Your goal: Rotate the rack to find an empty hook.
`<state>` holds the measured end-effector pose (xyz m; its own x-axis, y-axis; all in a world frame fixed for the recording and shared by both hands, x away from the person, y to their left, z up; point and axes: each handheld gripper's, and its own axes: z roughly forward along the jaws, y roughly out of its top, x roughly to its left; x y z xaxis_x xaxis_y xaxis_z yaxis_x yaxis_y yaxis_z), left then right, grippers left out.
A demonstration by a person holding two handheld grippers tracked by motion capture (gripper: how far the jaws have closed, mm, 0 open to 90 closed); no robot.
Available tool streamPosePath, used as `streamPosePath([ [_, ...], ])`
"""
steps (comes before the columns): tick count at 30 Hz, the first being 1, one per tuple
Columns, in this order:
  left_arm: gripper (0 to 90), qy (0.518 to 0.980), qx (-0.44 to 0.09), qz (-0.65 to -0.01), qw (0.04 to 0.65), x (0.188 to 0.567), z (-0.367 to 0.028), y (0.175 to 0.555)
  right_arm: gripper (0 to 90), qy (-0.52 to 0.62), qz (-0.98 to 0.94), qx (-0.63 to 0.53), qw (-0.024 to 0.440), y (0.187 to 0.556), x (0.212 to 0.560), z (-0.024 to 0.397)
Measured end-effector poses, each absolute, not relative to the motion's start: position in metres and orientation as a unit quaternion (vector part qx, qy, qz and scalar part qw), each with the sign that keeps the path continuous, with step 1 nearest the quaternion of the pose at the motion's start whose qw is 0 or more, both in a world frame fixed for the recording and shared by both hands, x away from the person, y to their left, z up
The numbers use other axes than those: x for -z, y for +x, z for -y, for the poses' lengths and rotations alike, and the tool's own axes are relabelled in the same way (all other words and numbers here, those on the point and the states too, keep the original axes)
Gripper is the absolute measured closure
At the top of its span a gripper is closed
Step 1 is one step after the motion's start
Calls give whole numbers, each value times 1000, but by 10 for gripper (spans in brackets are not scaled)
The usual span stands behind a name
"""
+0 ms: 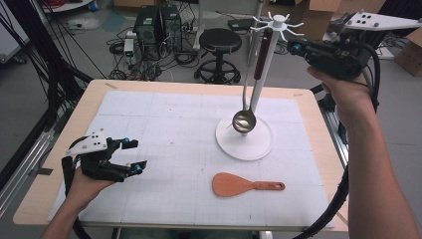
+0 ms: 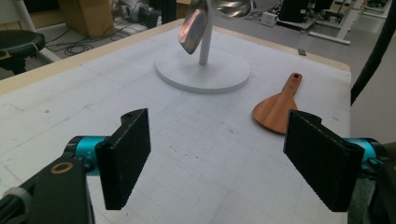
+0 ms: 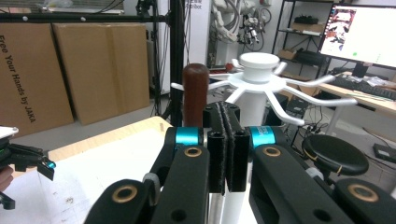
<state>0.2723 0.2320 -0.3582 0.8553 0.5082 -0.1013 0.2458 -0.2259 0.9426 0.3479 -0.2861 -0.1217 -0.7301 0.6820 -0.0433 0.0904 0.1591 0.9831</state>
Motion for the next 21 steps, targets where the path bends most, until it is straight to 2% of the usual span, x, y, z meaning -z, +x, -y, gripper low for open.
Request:
streamPosePath([
  [21, 237, 774, -115, -242, 574, 358, -233, 272, 895, 254, -730, -576, 267, 350, 122, 255],
])
